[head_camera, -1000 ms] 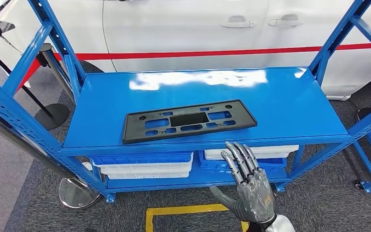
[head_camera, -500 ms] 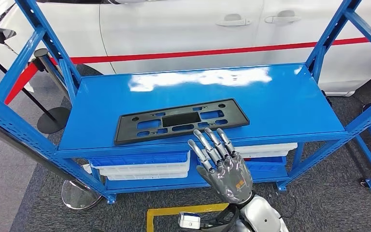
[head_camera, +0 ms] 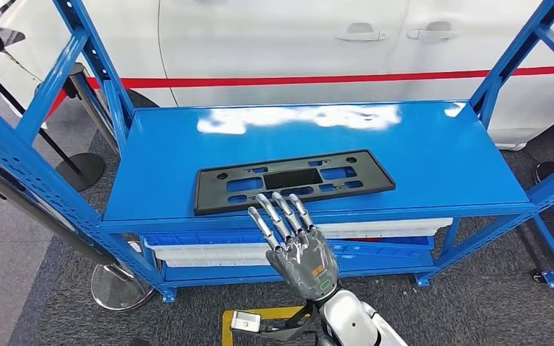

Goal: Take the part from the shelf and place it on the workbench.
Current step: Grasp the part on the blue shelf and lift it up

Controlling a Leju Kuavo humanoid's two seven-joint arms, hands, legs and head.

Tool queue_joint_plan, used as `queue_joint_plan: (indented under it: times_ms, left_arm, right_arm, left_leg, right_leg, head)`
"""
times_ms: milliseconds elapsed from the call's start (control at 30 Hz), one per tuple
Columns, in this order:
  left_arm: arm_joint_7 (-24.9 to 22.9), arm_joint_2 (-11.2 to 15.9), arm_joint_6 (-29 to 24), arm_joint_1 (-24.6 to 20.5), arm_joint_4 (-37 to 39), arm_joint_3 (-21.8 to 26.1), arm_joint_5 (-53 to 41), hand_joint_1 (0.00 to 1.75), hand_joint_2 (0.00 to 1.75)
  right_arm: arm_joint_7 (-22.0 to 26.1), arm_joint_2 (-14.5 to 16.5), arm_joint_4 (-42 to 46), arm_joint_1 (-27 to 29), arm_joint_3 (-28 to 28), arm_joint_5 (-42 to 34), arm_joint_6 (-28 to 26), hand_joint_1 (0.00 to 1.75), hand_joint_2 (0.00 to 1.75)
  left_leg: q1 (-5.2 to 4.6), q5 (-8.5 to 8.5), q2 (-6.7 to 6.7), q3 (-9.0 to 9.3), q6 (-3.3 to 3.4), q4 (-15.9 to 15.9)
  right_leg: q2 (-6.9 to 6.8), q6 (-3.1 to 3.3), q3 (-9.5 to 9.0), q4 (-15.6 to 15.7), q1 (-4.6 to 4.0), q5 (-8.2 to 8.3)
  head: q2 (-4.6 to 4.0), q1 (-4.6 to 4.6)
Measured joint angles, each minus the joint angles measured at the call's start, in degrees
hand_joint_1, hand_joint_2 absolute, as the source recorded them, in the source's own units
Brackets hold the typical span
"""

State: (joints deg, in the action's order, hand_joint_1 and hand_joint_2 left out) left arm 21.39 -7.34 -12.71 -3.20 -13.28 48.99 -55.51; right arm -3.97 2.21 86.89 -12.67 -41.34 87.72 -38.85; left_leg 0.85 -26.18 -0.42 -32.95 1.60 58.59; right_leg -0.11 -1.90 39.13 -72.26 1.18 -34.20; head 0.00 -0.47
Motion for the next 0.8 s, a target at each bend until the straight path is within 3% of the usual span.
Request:
queue_joint_plan:
  times_ms: [33, 67, 133, 200, 267, 367, 433, 500, 533, 567, 600, 633, 700, 733, 800]
  left_arm:
    - [0.07, 0.00, 0.19, 0.02, 0.01, 0.01, 0.17, 0.00, 0.00]
    - [0.15, 0.00, 0.37, 0.03, 0.02, 0.01, 0.35, 0.00, 0.00]
    - [0.33, -0.01, 0.66, 0.03, 0.04, 0.02, 0.49, 0.00, 0.00]
    - [0.49, -0.03, 0.96, -0.03, 0.14, 0.02, 0.64, 0.00, 0.00]
    - [0.64, 0.02, 1.41, -0.08, 0.23, 0.02, 1.03, 0.00, 0.00]
    - [1.11, 0.30, 2.42, -0.18, 0.26, 0.01, 1.83, 0.00, 0.00]
    - [1.36, 0.49, 3.03, -0.17, 0.29, 0.01, 2.12, 0.00, 0.00]
    - [1.47, 0.56, 3.41, -0.12, 0.30, 0.04, 2.40, 0.00, 0.00]
    - [1.49, 0.63, 3.52, -0.06, 0.30, 0.07, 2.49, 0.00, 0.00]
    - [1.49, 0.70, 3.60, 0.00, 0.30, 0.10, 2.55, 0.00, 0.00]
    - [1.49, 0.77, 3.68, 0.04, 0.30, 0.13, 2.55, 0.00, 0.00]
    - [1.51, 0.85, 3.75, 0.04, 0.30, 0.14, 2.55, 0.00, 0.00]
    - [1.59, 0.92, 3.98, -0.07, 0.33, 0.15, 2.55, 0.00, 0.00]
    - [1.64, 0.95, 4.23, -0.11, 0.35, 0.16, 2.55, 0.00, 0.00]
    - [1.71, 0.95, 5.06, -0.08, 0.39, 0.27, 2.57, 0.00, 0.00]
  right_arm:
    - [-1.61, -0.41, -0.91, -0.36, -1.35, 0.10, -0.02, 0.00, 1.75]
    - [-3.17, -0.79, -1.74, -0.73, -2.65, 0.20, -0.04, 0.00, 1.75]
    - [-6.20, -1.39, -3.13, -1.78, -5.21, 0.43, -0.10, 0.00, 1.75]
    - [-9.16, -1.86, -4.37, -3.18, -7.76, 0.72, -0.22, 0.00, 1.75]
    - [-13.26, -2.50, -6.20, -4.80, -10.84, 1.10, -0.39, 0.00, 1.75]
    - [-22.79, -3.60, -9.02, -6.80, -16.00, 1.81, -0.62, 0.00, 1.75]
    - [-26.14, -3.90, -10.42, -7.62, -18.41, 2.04, -0.73, 0.00, 1.75]
    - [-27.09, -4.00, -12.22, -8.19, -20.49, 2.12, -0.78, 0.00, 1.75]
    - [-27.36, -4.04, -13.12, -8.27, -21.44, 2.12, -0.78, 0.00, 1.75]
    - [-27.49, -4.08, -14.00, -8.25, -22.27, 2.12, -0.79, 0.00, 1.75]
    - [-27.47, -4.10, -14.76, -8.25, -22.93, 2.12, -0.79, 0.00, 1.75]
    - [-27.26, -4.10, -15.49, -8.27, -23.38, 2.13, -0.80, 0.00, 1.75]
    - [-26.62, -4.11, -17.00, -8.32, -23.83, 2.13, -0.80, 0.00, 1.75]
    - [-26.21, -4.11, -17.72, -8.33, -23.91, 2.13, -0.81, 0.00, 1.75]
    - [-25.37, -4.11, -18.76, -8.32, -23.90, 2.13, -0.82, 0.00, 1.75]
  left_leg:
    - [-0.19, -0.01, -0.02, -0.01, 0.09, 0.01]
    - [-0.40, -0.04, -0.07, 0.03, 0.14, 0.01]
    - [-0.79, -0.11, -0.17, 0.29, 0.22, 0.01]
    - [-1.11, -0.22, -0.14, 0.38, 0.10, 0.02]
    - [-1.07, -0.25, -0.01, 0.31, -0.34, -0.05]
    - [-1.02, -0.79, 0.07, 0.36, -1.20, 0.33]
    - [-0.77, -3.42, 0.08, -1.35, -1.78, 4.48]
    - [-0.37, -6.80, 0.11, -4.80, -2.43, 11.73]
    - [-0.20, -7.46, 0.11, -6.13, -2.70, 14.30]
    - [-0.05, -6.97, 0.12, -6.55, -2.93, 14.87]
    - [0.11, -5.43, 0.14, -5.88, -3.11, 13.20]
    - [0.27, -3.19, 0.17, -4.20, -3.23, 9.54]
    - [0.35, -0.51, 0.14, -0.92, -3.07, 2.58]
    - [0.27, -0.10, 0.09, -0.10, -2.77, 0.76]
    - [0.00, -0.20, -0.03, -0.02, -1.91, 0.28]
  right_leg:
    - [0.00, 0.12, 1.20, -2.23, -0.06, -0.34]
    - [0.00, 0.38, 1.34, -2.25, -0.17, 0.48]
    - [0.03, 1.42, -1.54, 4.13, -0.67, 4.58]
    - [-0.05, 2.61, -4.85, 11.22, -1.24, 7.26]
    - [-0.06, 3.05, -5.76, 13.55, -1.61, 7.50]
    - [-0.09, 3.30, -6.33, 14.83, -1.15, 8.09]
    - [-0.27, 3.55, -6.85, 15.59, -0.77, 8.43]
    - [-0.31, 3.68, -6.89, 15.60, -0.79, 8.40]
    - [-0.32, 3.66, -6.88, 15.50, -0.79, 8.33]
    - [-0.32, 3.58, -6.88, 15.37, -0.77, 8.22]
    - [-0.30, 3.45, -6.90, 15.20, -0.72, 8.08]
    - [-0.26, 3.24, -6.93, 14.95, -0.64, 7.88]
    - [-0.19, 2.68, -6.88, 14.38, -0.64, 7.44]
    - [-0.16, 2.38, -6.79, 14.16, -0.70, 7.32]
    - [-0.09, 1.82, -6.63, 14.05, -0.83, 7.30]
  head:
    - [0.00, 0.03]
    - [0.00, 0.05]
    - [0.00, 0.12]
    - [0.00, 0.05]
    - [0.00, -0.03]
    - [-0.01, -0.01]
    - [-0.01, -0.25]
    - [0.00, -0.48]
    - [0.00, -0.50]
    - [0.00, -0.49]
    - [0.00, -0.50]
    - [0.00, -0.51]
    - [0.00, -0.53]
    - [0.00, -0.50]
    - [0.00, -0.43]
